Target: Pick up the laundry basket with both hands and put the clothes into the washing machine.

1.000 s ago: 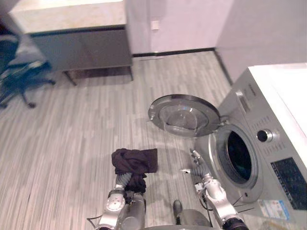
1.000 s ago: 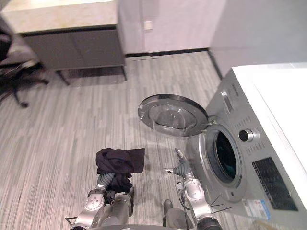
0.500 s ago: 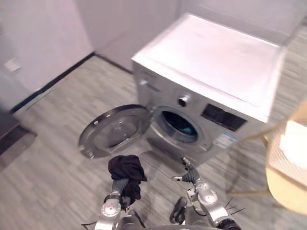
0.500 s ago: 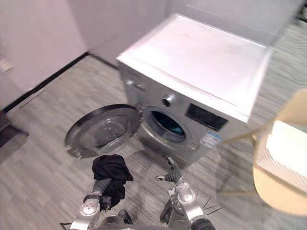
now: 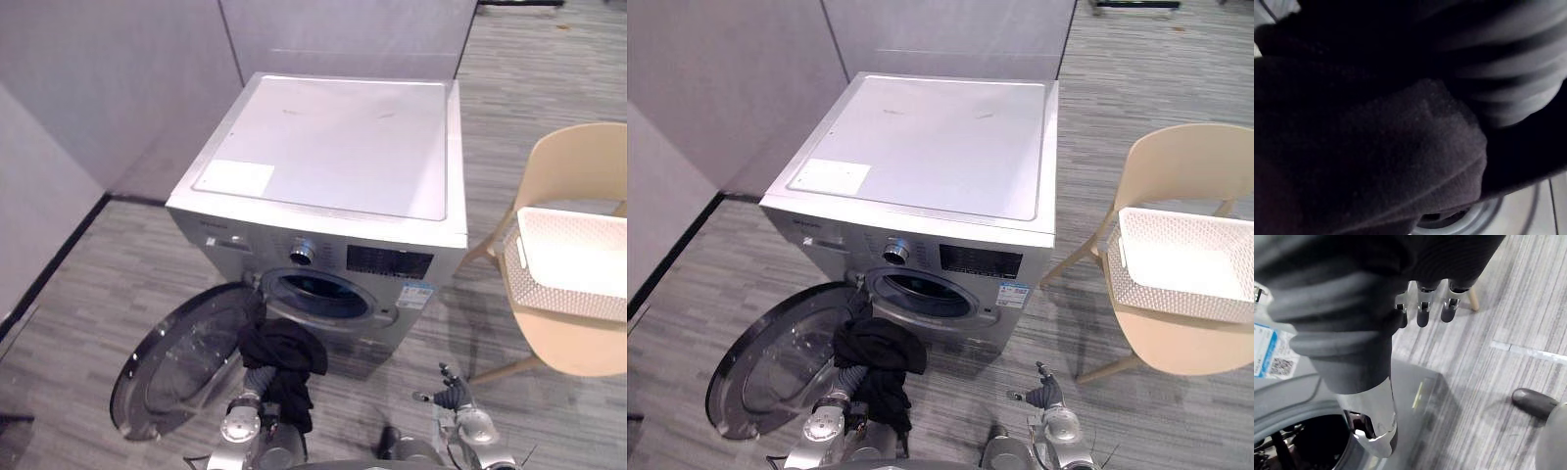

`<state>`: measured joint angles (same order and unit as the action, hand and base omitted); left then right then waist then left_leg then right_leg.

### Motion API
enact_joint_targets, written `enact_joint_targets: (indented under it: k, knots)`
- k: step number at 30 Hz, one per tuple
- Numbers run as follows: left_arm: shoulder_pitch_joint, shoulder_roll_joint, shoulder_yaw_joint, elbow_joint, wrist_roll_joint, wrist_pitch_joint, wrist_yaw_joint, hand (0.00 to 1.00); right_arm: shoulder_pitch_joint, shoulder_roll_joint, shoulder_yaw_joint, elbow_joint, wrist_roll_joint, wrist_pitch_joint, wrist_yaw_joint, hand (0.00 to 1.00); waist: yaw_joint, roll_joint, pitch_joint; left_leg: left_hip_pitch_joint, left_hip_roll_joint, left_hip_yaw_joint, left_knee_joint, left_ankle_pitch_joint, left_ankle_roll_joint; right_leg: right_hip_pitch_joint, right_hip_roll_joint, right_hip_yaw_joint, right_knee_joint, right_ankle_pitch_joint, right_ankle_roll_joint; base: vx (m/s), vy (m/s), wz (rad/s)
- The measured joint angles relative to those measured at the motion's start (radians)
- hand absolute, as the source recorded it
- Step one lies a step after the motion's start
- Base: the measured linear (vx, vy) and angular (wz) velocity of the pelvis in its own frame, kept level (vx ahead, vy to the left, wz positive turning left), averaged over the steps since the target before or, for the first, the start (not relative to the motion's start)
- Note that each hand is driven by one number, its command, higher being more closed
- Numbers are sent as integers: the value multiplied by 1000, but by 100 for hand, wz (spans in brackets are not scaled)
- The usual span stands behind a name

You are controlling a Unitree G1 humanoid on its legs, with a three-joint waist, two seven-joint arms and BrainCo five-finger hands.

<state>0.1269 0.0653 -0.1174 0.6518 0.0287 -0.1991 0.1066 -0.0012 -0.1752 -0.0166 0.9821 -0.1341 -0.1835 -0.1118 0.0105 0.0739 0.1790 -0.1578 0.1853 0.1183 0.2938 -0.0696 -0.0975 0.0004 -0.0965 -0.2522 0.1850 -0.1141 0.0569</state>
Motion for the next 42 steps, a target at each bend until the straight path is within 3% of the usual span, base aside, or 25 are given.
enact_joint_targets:
  k: [3,7,8,10,13,18,22,26,31,35,40,41,42]
  knots:
    - [-26,28,-8,4,0,-1,1,100,50,29,57,-132,-31,12,-1,0,2,-46,19,0,-44,19,16,-28,36,-19,-56,2,50,-28,41,101,167,7]
    - [-85,52,-7,-16,-1,0,12,100,3,39,109,-217,-41,5,-2,0,0,-52,76,-110,-49,25,183,-100,59,-156,-105,17,249,-98,56,-91,104,-7]
    - [-129,68,-5,-45,-16,-1,31,100,-47,39,113,-226,-40,5,-3,0,-2,-58,129,-173,-47,30,261,-128,67,-235,-126,33,351,-133,56,-176,45,-13]
    - [-178,78,3,-75,-39,-2,53,100,-94,36,115,-243,-34,8,-18,0,-4,-60,172,-258,-40,33,358,-167,70,-331,-143,52,462,-169,57,-263,57,-18]
    - [-262,95,21,-119,-74,-3,96,100,-178,24,136,-291,-26,15,-23,0,-12,-66,236,-405,-8,53,525,-232,77,-505,-152,103,629,-214,48,-227,46,-33]
    - [-469,98,67,-145,-108,-4,161,100,-322,27,142,-412,8,15,-64,0,-24,-77,285,-711,66,48,852,-331,102,-832,-163,167,944,-288,37,-165,56,-34]
    - [-617,96,129,-281,-109,-3,210,100,-363,55,132,-650,43,11,-91,0,-25,-89,326,-973,140,24,1109,-408,109,-1116,-142,215,1190,-339,27,-129,5,-36]
    - [-740,117,174,-346,-108,-2,263,100,-345,68,121,-799,47,10,-101,0,-27,-94,334,-1124,184,4,1248,-441,115,-1283,-118,248,1331,-367,24,-40,-78,-25]
    - [-1001,246,198,-354,-108,10,310,100,-289,92,83,-974,66,-9,-98,0,-53,-102,339,-1290,204,-38,1341,-448,112,-1443,-103,249,1428,-384,9,3,-93,-9]
    - [-1217,347,195,-339,-116,19,343,100,-264,117,81,-1008,66,-23,-78,0,-71,-118,347,-1369,218,-69,1383,-449,112,-1509,-91,236,1463,-389,0,34,-61,-10]
    - [-1406,393,168,-320,-115,23,389,100,-225,146,61,-1080,66,-49,-44,0,-81,-129,352,-1425,219,-84,1405,-449,111,-1558,-94,229,1489,-394,-7,44,-43,0]
    - [-1430,402,164,-317,-114,25,412,0,-221,149,59,-1086,66,-55,-35,0,-83,-129,352,-1433,219,-87,1407,-449,111,-1564,-94,226,1491,-394,-7,35,-31,-1]
    - [-1444,408,162,-311,-114,28,427,0,-219,149,59,-1086,66,-57,-33,0,-83,-129,352,-1437,220,-88,1408,-449,111,-1567,-94,225,1492,-394,-7,31,-31,0]
